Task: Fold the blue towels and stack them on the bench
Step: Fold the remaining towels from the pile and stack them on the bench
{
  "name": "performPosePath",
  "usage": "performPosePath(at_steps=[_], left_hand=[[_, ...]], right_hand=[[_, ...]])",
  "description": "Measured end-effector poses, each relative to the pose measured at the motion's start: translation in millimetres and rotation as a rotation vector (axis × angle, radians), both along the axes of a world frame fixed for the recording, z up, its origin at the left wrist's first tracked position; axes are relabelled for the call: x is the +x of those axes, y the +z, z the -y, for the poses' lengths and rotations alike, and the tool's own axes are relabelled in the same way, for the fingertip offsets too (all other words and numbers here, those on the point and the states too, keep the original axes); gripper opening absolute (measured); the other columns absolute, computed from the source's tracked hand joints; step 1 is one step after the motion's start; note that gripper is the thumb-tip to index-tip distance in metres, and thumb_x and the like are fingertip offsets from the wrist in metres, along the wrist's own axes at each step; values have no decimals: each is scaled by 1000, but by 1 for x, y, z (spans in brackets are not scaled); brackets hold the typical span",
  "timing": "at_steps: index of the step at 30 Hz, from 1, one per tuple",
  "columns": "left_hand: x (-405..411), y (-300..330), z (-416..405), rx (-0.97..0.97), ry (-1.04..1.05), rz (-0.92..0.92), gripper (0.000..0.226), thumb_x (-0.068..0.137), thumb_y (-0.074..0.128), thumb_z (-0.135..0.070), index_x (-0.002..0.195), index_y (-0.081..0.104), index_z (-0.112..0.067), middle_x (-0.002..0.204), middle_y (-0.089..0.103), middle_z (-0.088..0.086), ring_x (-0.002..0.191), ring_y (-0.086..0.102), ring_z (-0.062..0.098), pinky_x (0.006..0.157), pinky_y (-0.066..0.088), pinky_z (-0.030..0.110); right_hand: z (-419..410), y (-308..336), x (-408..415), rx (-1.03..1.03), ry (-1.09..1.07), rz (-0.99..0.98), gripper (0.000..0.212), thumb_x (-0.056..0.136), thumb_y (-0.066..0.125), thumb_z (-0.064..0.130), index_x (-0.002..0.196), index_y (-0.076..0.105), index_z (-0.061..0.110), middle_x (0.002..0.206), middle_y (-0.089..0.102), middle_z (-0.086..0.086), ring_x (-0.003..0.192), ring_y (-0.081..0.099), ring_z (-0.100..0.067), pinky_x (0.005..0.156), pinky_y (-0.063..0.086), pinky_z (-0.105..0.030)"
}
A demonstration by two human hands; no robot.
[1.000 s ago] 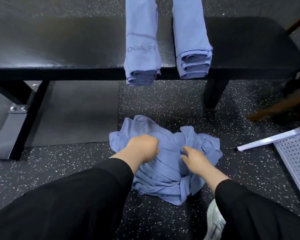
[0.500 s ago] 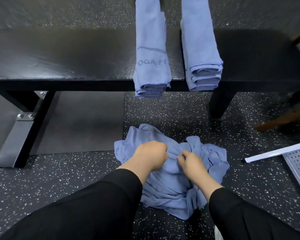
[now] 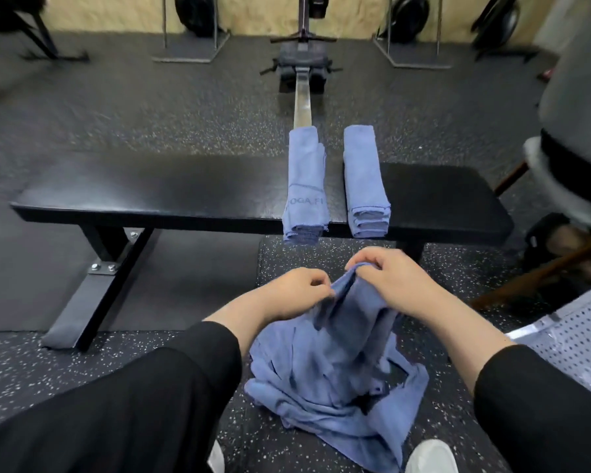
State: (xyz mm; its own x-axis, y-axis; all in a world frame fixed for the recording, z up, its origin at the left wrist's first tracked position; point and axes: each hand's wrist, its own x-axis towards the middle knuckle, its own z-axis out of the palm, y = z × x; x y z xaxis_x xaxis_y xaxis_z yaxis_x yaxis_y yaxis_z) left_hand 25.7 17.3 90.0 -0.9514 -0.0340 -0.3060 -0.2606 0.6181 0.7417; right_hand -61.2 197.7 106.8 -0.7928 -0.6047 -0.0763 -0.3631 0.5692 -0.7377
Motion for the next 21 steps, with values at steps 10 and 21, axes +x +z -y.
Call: performPosePath(at_steps=[10,21], left_hand=[[29,53,23,-24,247,-355,15,98,60,-30,85,62,-22,78,64,-3,71,53,10,76,46,30],[11,74,10,175,539,-579,18,100,58,-30,88,65,-18,74,67,4,63,50,7,63,41,23]], right_hand=[[-24,74,22,-298,-203,-24,24,91,53,13,87,73,26,84,73,-10,70,55,-16,68,46,-35],[11,60,22,-258,-95,-11,23,101,60,33,85,69,19,76,67,-6,64,44,-8,66,37,-32]])
